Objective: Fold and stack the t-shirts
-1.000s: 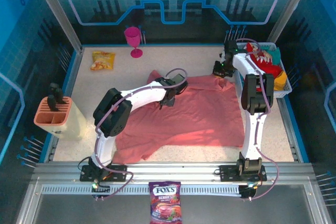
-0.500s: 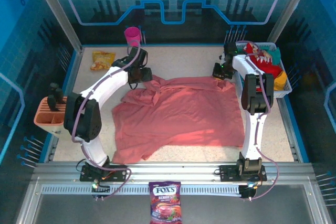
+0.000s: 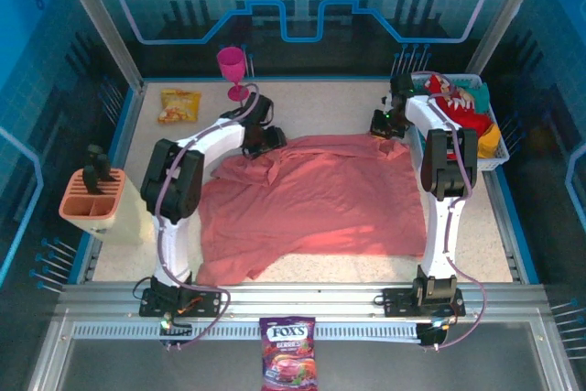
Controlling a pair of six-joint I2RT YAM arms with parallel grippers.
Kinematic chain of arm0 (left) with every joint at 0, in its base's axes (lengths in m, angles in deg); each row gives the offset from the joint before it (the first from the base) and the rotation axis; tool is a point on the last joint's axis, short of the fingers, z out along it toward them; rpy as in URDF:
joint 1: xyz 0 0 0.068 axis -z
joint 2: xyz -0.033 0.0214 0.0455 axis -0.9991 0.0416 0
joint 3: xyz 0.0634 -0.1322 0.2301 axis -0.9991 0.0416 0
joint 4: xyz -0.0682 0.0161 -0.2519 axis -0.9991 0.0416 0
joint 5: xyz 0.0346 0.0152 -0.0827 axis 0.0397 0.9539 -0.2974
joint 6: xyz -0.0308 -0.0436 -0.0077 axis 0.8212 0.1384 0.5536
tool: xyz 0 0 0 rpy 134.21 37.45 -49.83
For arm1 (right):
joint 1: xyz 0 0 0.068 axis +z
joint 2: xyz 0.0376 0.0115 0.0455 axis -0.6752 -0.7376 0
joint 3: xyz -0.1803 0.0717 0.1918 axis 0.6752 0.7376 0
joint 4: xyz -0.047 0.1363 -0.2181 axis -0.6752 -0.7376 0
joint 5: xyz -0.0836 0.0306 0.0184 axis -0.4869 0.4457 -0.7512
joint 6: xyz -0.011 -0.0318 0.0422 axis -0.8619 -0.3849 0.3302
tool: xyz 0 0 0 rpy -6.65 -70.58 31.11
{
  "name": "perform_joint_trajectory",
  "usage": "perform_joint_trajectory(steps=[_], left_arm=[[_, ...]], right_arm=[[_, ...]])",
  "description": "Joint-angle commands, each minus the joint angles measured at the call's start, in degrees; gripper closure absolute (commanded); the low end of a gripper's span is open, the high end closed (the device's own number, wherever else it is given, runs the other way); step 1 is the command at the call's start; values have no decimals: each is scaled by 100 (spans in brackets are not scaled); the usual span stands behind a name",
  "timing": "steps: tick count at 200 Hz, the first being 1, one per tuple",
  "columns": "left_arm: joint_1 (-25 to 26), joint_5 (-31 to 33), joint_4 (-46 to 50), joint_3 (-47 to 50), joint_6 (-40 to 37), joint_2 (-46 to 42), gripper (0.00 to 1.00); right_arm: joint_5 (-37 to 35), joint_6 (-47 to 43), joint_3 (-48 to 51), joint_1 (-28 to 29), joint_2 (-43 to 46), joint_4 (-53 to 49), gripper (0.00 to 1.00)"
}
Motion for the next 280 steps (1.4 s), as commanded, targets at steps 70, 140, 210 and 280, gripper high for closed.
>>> perform_joint_trajectory(steps=[70, 140, 210, 280], left_arm=[[1842, 1218, 1836, -1460, -197, 262, 44], [355, -599, 1071, -702, -1185, -98, 46], [261, -971, 256, -852, -1928, 591, 58], [257, -784, -49, -683, -2047, 795, 61]], right_arm=[[115, 363, 267, -278, 337, 87, 100], [304, 393, 297, -290, 267, 150, 100], [337, 359, 262, -302, 267, 111, 100], [371, 346, 291, -312, 250, 128, 100]])
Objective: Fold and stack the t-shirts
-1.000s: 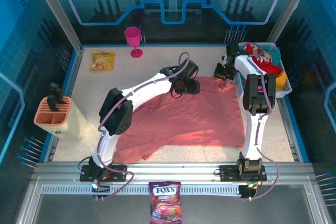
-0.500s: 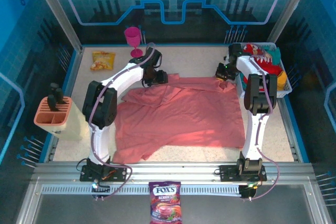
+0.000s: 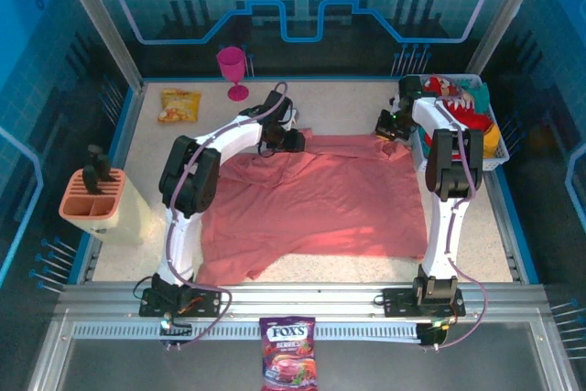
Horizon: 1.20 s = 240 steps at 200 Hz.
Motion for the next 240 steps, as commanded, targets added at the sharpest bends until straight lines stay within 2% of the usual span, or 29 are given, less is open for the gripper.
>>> perform_joint_trajectory(steps=[1, 94, 148, 170, 178, 189, 202, 218, 240], left_arm=[[-14, -64, -165, 86, -211, 85, 61], [-2, -81, -166, 478, -354, -121, 64], [33, -2, -287, 532, -214, -169, 74], [30, 33, -319, 463, -168, -270, 84], [30, 65, -291, 418, -168, -316, 88], [33, 208, -139, 314, -181, -399, 100], [26, 490, 94, 220, -240, -572, 100], [-35, 828, 310, 252, -315, -876, 100], [-223, 935, 664, 369, -397, -1350, 100]], right_arm=[[74, 20, 56, -66, 151, -21, 100], [179, 77, 43, -111, 160, 8, 100], [207, 97, 11, -111, 173, 12, 100], [207, 93, -25, -118, 204, -12, 100], [188, 92, -47, -115, 228, -29, 96], [159, 78, -77, -112, 282, -59, 86], [118, 49, -71, -115, 404, -69, 65], [50, 16, 41, -114, 620, 34, 55], [-59, 11, 145, -123, 843, 58, 38]])
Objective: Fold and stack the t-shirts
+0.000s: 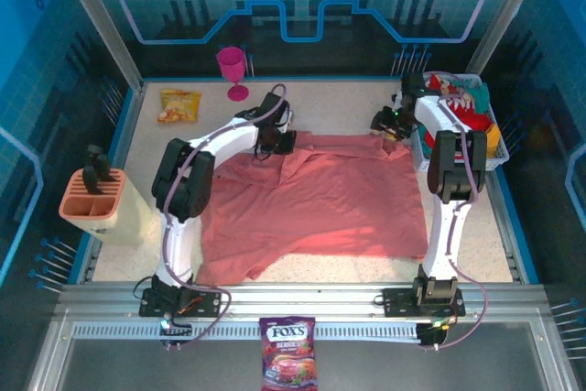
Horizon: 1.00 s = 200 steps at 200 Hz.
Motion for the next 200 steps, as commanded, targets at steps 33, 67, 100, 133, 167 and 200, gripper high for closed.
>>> perform_joint_trajectory(steps=[33, 67, 100, 133, 167, 200], left_arm=[[-406, 709, 896, 248, -366, -1484, 100], [-796, 958, 1082, 157, -538, -1792, 100], [-1149, 1208, 1129, -487, -838, -1524, 100], [-1440, 1265, 1260, -1638, -1020, -698, 100], [-1487, 1532, 1082, -2841, -1529, 203, 100], [-1487, 1888, 1011, -3881, -2146, 1059, 100]], right_arm=[[-227, -108, -171, -89, 433, -299, 35], [-660, -267, -1, 105, 573, -483, 34], [-809, -296, 333, 217, 727, -483, 32], [-716, -279, 638, 369, 884, -349, 29], [-564, -257, 803, 465, 939, -281, 28], [-492, -256, 928, 503, 1005, -243, 28]])
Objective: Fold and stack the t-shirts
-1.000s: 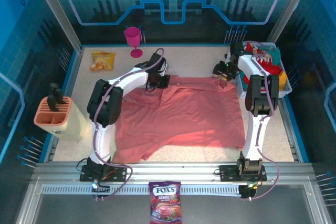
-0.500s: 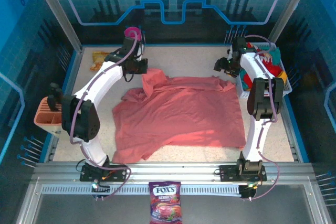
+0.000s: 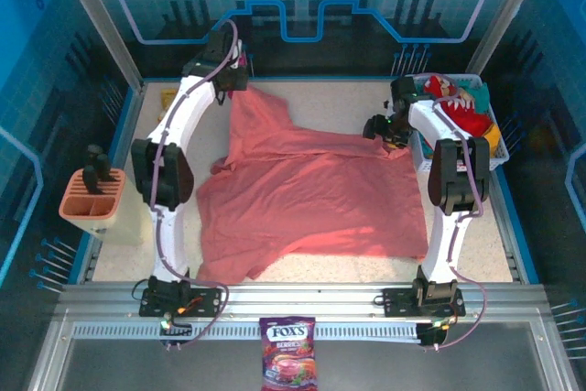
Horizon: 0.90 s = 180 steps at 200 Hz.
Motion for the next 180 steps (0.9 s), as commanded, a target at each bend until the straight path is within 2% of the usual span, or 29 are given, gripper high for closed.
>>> perform_joint_trajectory(steps=[1, 42, 105, 131, 180], left_arm=[[-12, 393, -41, -631, -675, 475, 100], [-41, 792, -866, -636, -1144, 921, 100], [-171, 831, -991, -2165, -1178, 1801, 100], [-179, 771, -1164, -2174, -1155, 1918, 100], [-213, 1074, -1337, -2165, -1243, 2095, 100]], right_arm=[[109, -38, 135, 68, 262, 19, 28], [172, -22, 261, 137, 282, 85, 28], [87, 70, 597, 214, 402, 157, 28], [112, 72, 893, 234, 526, 207, 27], [118, 96, 1446, 247, 906, 360, 27]])
